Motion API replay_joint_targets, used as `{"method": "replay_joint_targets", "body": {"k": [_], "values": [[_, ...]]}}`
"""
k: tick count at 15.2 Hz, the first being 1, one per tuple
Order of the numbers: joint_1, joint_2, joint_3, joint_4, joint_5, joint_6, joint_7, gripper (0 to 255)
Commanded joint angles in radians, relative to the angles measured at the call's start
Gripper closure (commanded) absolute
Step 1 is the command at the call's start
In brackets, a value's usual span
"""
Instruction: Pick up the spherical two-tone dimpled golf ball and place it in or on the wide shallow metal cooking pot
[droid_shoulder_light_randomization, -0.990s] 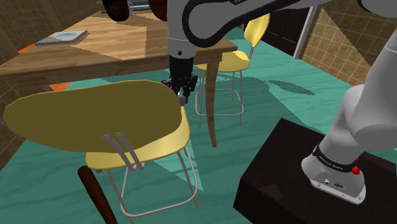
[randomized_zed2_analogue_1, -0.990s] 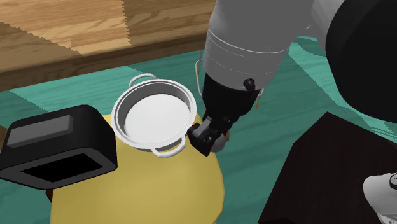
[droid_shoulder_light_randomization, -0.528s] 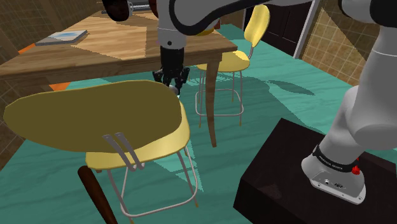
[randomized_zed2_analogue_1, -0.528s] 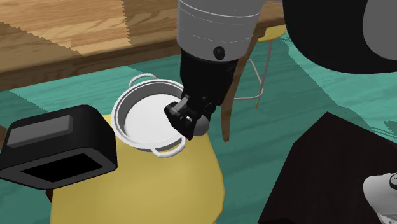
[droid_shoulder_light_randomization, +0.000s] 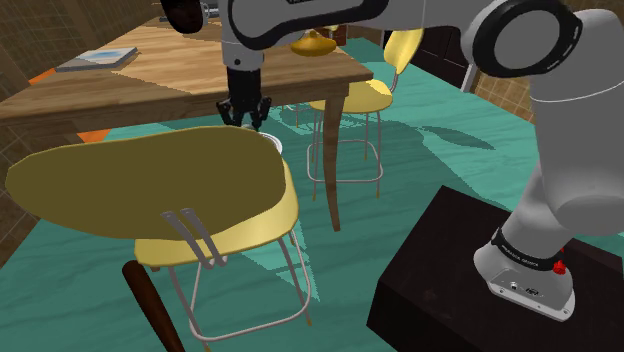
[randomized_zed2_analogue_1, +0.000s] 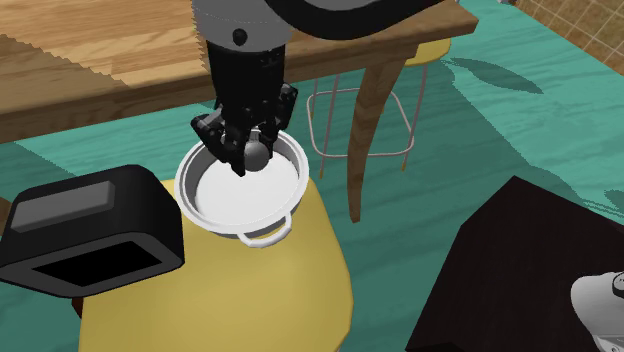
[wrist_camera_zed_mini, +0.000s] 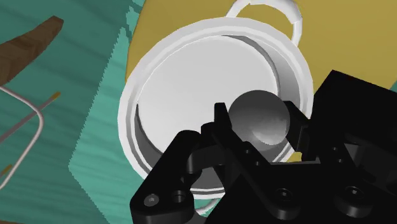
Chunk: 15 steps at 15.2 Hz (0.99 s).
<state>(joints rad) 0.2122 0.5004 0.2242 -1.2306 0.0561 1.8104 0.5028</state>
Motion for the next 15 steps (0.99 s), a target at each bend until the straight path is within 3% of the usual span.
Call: {"method": "replay_joint_targets", "body": {"k": [1,2,15], "values": [[0.011,0.121,-0.008,0.196,-0.019,-0.077,-0.003,255],[0.026,0.241,-0.016,0.397,-0.034,-0.159,-0.007,255],[0.013,0.193,-0.028,0.154,-0.016,0.035,-0.03,255]]}}
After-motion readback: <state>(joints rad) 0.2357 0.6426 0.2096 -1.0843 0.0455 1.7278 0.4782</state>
